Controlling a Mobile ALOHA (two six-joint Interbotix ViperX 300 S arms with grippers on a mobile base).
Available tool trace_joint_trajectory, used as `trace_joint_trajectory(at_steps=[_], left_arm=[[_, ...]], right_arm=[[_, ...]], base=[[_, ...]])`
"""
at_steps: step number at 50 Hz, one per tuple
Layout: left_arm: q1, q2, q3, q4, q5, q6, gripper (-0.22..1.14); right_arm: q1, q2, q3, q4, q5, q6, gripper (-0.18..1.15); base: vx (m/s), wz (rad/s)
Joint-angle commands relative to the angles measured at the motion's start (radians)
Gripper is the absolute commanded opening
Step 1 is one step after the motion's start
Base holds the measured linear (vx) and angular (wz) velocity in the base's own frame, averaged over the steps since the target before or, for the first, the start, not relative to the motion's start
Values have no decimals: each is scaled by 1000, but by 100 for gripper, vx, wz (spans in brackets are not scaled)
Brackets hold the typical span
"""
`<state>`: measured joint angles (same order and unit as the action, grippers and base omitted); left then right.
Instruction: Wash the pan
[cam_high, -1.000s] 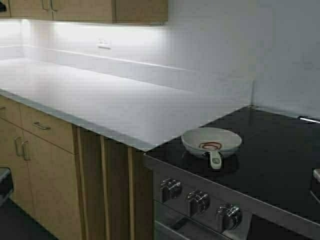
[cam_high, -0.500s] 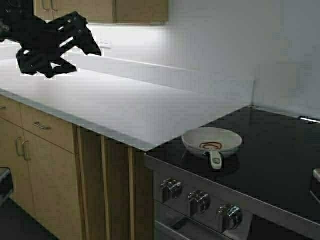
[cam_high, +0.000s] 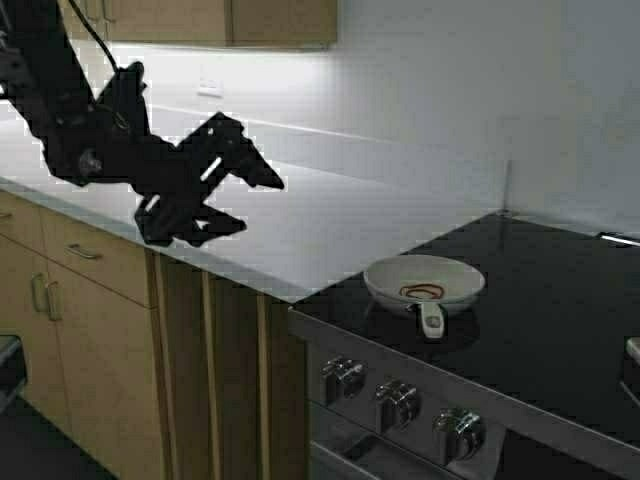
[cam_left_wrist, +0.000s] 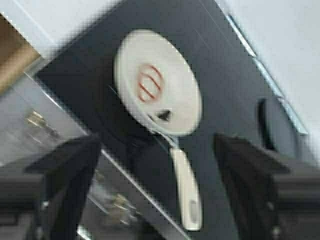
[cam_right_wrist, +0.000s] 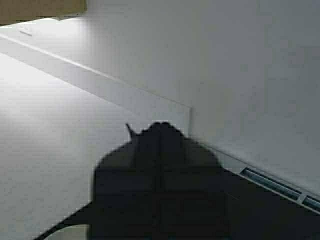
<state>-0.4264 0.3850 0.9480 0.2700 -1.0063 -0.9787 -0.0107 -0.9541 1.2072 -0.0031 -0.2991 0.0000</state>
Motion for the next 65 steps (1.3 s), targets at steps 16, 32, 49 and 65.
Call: trace_joint_trajectory(at_steps=[16,32,49,65], left_arm=[[-94,331,-209,72,-250,-301,100],[-153,463,-357,103,-267,-445,100],[-199,554,-505,103,-267,-549,100],[-216,614,-615,98,-252,-638,100]], right_arm=[[2,14,-8,0,-6,2,6],[2,12,-3,0,-8,3,6],[2,12,-3,0,-8,3,6],[2,12,-3,0,-8,3,6]], base=[[0,0],[0,0],[0,0],[0,0]])
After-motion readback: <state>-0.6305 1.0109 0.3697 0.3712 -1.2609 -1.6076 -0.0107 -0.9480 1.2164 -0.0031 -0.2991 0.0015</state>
